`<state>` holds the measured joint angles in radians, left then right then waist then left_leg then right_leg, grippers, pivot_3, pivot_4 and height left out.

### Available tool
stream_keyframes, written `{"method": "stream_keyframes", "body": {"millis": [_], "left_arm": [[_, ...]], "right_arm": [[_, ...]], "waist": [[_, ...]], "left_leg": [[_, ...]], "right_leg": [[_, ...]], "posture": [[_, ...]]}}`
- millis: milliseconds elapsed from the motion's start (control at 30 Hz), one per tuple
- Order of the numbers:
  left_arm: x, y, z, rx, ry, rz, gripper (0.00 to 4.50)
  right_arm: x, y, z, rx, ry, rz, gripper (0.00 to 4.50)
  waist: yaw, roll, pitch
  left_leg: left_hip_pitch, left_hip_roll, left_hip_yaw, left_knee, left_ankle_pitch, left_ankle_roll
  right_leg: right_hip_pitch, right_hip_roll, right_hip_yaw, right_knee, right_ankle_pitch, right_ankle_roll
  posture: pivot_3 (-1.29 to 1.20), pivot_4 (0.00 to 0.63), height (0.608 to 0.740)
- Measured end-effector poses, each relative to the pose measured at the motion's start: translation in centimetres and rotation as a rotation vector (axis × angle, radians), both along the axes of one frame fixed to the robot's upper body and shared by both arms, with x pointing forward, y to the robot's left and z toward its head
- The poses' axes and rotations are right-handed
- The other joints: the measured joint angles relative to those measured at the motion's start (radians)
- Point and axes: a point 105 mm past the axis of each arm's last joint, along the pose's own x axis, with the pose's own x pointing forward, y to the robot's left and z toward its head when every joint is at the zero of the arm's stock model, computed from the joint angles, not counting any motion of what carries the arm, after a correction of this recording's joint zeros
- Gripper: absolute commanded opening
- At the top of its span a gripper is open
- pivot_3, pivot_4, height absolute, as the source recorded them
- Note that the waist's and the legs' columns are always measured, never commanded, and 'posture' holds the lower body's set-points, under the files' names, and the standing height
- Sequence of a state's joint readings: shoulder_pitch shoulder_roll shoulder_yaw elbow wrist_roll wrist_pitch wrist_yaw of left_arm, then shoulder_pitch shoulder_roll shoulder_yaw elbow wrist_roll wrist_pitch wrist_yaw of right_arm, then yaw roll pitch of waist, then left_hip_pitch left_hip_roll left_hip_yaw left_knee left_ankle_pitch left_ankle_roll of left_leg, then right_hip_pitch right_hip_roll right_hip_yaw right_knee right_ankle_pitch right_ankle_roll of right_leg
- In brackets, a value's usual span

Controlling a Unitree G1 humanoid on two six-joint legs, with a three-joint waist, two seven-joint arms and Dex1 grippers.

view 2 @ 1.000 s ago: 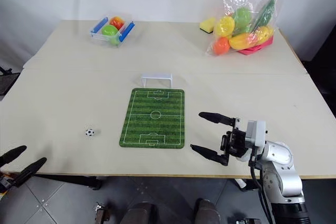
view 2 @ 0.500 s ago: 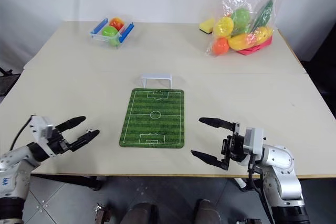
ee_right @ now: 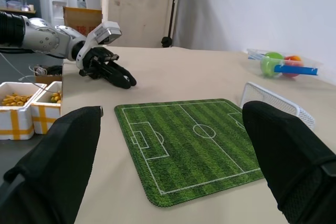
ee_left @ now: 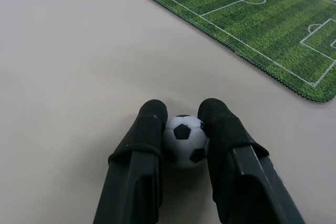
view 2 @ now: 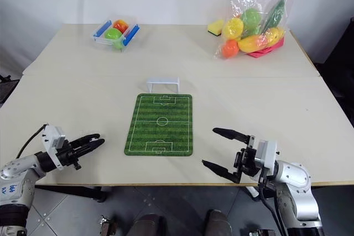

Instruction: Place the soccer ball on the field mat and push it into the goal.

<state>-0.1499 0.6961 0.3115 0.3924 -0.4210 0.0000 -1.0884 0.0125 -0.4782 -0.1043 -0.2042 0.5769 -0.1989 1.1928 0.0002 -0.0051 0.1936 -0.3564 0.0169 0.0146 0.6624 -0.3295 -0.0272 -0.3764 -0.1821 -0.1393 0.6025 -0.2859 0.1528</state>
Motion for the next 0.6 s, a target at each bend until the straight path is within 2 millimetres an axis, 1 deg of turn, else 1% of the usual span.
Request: {"method": "stream_keyframes", "body": {"millis": [67, 133, 233, 267, 333, 400, 500, 600], "left_arm": [[-0.2, -0.9, 0.3, -0.024, -0.005, -0.058, 0.85], [0.1, -2.5, 1.3, -0.051, -0.047, -0.133, 0.85], [0.7, -6.2, 3.7, -0.024, -0.135, -0.307, 0.85], [0.7, -7.4, 4.3, -0.008, -0.158, -0.368, 0.85], [0.7, -9.9, 4.8, 0.007, -0.185, -0.474, 0.85], [0.8, -12.1, 4.7, 0.013, -0.19, -0.553, 0.85], [0.9, -14.6, 4.1, 0.048, -0.191, -0.646, 0.85], [1.2, -16.6, 2.8, 0.104, -0.177, -0.712, 0.85]], "right_arm": [[0.1, -0.2, 0.0, -0.002, -0.011, -0.022, 4.5], [0.3, -0.9, 0.3, 0.005, -0.019, -0.064, 4.5], [0.5, -2.0, 0.6, -0.013, -0.02, -0.11, 4.5], [0.3, -2.3, 0.6, -0.038, -0.011, -0.11, 4.5], [-0.4, -3.1, 0.2, -0.115, 0.006, -0.089, 4.5], [-0.9, -3.8, 0.1, -0.171, 0.016, -0.067, 4.5], [-1.4, -4.6, -0.3, -0.212, 0.048, -0.044, 4.5], [-1.6, -4.9, -0.6, -0.234, 0.069, -0.033, 4.5]], "waist": [[0.001, 0.0, 0.0], [0.008, 0.0, 0.0], [0.021, 0.0, 0.0], [0.023, 0.0, 0.0], [0.026, 0.0, 0.0], [0.025, 0.0, 0.0], [0.022, 0.0, 0.0], [0.022, 0.0, 0.0]], "left_leg": [[0.0, 0.0, 0.0, 0.0, 0.0, 0.0], [0.0, 0.0, 0.0, 0.001, 0.0, 0.0], [0.0, 0.0, 0.001, 0.002, 0.0, 0.001], [0.0, 0.0, 0.002, 0.002, -0.001, 0.001], [0.0, -0.001, 0.002, 0.002, -0.001, 0.002], [0.0, 0.0, 0.003, 0.002, -0.001, 0.002], [0.0, 0.0, 0.004, 0.002, -0.001, 0.002], [0.001, 0.0, 0.005, 0.002, -0.001, 0.002]], "right_leg": [[0.0, 0.0, 0.0, 0.0, 0.0, 0.0], [0.0, 0.0, 0.0, 0.0, 0.0, 0.0], [0.0, 0.0, 0.002, 0.0, 0.0, 0.001], [0.0, 0.0, 0.002, 0.0, 0.0, 0.001], [0.0, 0.0, 0.002, 0.0, 0.001, 0.001], [0.0, 0.0, 0.003, -0.001, 0.001, 0.001], [0.0, 0.0, 0.003, -0.001, 0.001, 0.001], [0.0, 0.0, 0.004, -0.002, 0.001, 0.002]], "posture": [[0.0, 0.15, 0.74], [0.0, 0.15, 0.74], [0.0, 0.15, 0.74], [0.0, 0.15, 0.74], [0.0, 0.15, 0.74], [0.0, 0.15, 0.74], [0.0, 0.15, 0.74], [0.0, 0.15, 0.74]]}}
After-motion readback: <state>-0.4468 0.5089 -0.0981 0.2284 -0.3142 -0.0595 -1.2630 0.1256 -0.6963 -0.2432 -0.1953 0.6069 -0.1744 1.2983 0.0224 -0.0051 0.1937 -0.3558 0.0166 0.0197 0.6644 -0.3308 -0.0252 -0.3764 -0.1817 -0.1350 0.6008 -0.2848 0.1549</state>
